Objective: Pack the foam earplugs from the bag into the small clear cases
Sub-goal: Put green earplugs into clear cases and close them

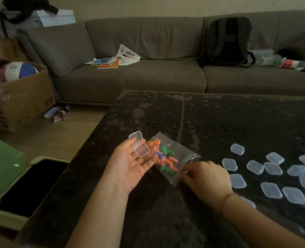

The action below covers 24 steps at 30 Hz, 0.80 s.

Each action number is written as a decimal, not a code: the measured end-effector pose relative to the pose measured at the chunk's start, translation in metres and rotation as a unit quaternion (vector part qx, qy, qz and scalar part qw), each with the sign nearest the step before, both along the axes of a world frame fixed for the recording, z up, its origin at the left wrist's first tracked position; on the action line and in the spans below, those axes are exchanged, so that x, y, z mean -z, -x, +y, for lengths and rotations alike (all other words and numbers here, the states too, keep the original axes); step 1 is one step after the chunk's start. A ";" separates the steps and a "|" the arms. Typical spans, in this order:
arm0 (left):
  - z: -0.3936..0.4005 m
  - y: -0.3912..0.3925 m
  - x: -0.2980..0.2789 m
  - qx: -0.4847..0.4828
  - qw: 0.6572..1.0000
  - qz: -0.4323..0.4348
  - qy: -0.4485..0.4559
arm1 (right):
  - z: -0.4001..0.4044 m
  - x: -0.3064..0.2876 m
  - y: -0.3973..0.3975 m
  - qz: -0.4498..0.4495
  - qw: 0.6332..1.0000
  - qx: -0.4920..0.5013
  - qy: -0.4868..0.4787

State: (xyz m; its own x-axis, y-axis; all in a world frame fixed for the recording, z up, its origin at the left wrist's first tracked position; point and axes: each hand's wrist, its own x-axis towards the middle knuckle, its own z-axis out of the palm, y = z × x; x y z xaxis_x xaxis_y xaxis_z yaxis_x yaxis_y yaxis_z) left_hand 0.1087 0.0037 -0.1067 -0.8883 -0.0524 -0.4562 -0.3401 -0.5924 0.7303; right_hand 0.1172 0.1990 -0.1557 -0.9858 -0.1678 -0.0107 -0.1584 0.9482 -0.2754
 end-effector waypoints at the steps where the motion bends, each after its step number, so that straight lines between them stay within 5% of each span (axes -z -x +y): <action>1: -0.001 0.000 0.000 -0.005 1.000 -0.005 -0.004 | -0.004 -0.001 0.001 0.011 1.000 -0.005 -0.014; 15: 0.000 0.000 -0.001 -0.016 0.998 -0.047 -0.038 | -0.024 -0.001 0.002 0.073 0.991 -0.071 -0.090; 21: 0.004 0.000 0.001 -0.003 0.998 -0.049 -0.048 | -0.003 -0.026 -0.017 0.016 0.998 -0.004 -0.053; 24: 0.012 -0.002 0.002 0.008 0.997 -0.053 -0.047 | -0.008 -0.045 -0.018 0.041 0.996 0.034 0.075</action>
State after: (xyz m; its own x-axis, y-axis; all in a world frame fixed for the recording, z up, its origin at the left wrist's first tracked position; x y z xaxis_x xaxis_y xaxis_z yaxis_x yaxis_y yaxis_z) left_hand 0.1103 0.0155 -0.1083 -0.8350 0.0089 -0.5502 -0.4228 -0.6505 0.6310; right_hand 0.1349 0.1906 -0.1103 -0.9914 -0.0946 0.0901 -0.1233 0.9064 -0.4040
